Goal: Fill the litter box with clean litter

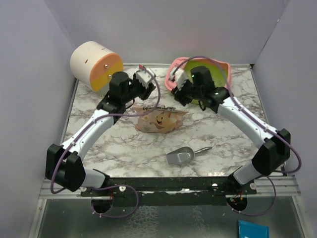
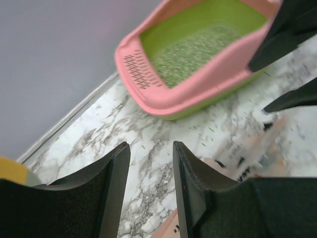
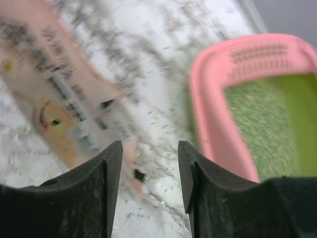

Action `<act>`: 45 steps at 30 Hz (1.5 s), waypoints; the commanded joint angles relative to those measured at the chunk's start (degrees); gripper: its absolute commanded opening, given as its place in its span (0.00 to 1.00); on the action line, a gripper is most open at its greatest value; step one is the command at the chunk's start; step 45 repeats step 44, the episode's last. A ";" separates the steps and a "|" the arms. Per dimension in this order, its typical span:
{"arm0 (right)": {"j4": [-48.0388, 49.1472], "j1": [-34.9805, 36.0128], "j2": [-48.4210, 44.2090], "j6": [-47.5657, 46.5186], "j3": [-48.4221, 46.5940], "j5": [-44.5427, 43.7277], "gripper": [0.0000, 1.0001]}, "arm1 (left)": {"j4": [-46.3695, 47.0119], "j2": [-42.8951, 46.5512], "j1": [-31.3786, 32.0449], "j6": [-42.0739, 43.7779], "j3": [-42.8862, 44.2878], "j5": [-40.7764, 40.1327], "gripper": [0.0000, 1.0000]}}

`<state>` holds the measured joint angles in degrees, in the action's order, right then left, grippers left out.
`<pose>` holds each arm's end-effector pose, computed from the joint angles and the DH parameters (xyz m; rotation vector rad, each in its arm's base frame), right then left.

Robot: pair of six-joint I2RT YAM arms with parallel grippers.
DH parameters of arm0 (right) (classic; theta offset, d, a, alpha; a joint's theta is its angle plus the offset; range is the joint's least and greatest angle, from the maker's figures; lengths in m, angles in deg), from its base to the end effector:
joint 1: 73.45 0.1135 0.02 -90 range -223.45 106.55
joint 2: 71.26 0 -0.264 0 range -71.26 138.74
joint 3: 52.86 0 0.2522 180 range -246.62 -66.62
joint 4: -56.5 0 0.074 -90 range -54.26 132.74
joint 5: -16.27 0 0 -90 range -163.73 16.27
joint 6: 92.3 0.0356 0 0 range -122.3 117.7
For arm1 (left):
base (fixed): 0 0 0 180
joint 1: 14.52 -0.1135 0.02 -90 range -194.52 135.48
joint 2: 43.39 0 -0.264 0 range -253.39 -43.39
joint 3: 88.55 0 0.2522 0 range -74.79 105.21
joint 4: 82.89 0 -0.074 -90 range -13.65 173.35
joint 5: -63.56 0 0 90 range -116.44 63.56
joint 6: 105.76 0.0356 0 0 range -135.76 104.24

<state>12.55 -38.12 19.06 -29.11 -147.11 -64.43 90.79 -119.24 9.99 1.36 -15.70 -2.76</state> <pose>0.2876 0.2109 0.3246 -1.2453 1.9001 0.2627 0.2784 -0.1427 0.3390 0.8942 1.4936 -0.4523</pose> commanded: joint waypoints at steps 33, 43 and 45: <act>29.15 -38.76 -41.61 57.04 34.18 16.50 0.63 | -11.48 10.44 -18.02 -52.48 -3.96 -22.99 0.48; 30.93 -38.76 -42.97 60.05 35.90 17.91 0.63 | -11.46 11.79 -17.92 -50.71 -4.35 -24.29 0.37; 32.11 -38.76 -43.35 60.78 36.65 18.51 0.63 | -10.37 12.34 -17.92 -50.07 -5.13 -23.92 0.40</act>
